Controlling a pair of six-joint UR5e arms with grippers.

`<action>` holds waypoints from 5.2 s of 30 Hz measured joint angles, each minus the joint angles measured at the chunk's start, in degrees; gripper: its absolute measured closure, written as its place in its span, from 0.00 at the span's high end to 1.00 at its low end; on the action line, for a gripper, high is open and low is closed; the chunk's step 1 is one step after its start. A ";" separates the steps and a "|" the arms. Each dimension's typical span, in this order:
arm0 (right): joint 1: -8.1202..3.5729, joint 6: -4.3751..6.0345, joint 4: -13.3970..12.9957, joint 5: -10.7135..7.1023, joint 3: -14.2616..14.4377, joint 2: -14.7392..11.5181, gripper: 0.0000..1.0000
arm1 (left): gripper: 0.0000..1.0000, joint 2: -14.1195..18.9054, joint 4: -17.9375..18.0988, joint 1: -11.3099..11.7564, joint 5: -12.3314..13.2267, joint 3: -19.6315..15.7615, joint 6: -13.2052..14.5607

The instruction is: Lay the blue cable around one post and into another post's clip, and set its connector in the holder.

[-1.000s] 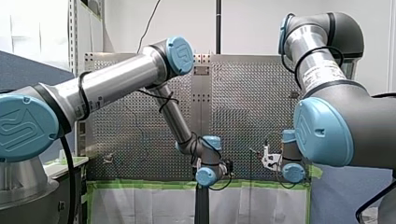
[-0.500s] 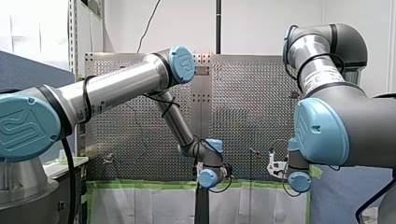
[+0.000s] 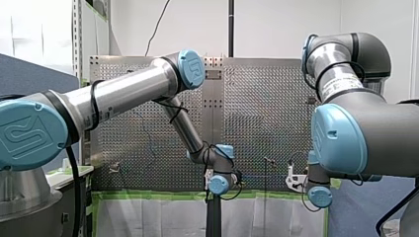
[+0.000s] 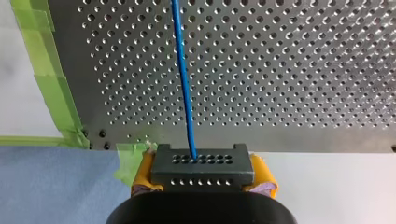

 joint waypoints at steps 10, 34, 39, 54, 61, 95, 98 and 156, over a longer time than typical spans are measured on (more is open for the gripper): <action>-1.37 0.30 1.69 -3.36 -3.01 0.24 0.05 | 0.00 -0.01 -0.08 0.58 -0.13 0.00 -0.24; -3.57 0.35 5.34 -7.98 -8.07 2.92 0.05 | 0.00 -0.07 -3.52 0.21 -0.28 3.57 -0.78; -3.60 -1.45 7.55 -7.86 -9.98 5.26 0.05 | 0.00 -0.08 -4.27 0.41 -0.32 4.03 -0.78; -3.84 -1.90 10.29 -8.00 -11.77 7.00 0.05 | 0.00 -1.56 -7.49 0.12 -0.17 6.94 0.04; -4.41 -1.37 11.09 -8.04 -12.74 7.01 0.05 | 0.00 -2.43 -8.63 0.41 -0.09 8.06 -0.46; -4.69 0.18 15.73 -9.82 -19.69 7.03 0.05 | 0.00 -2.53 -8.68 2.25 5.12 11.86 -4.31; -4.76 0.34 16.15 -9.85 -20.39 7.03 0.05 | 0.00 -2.53 -8.86 2.38 5.13 12.04 -4.36; -4.59 0.91 19.01 -11.00 -24.63 7.08 0.05 | 0.52 -2.48 -11.60 2.57 5.11 13.78 -4.94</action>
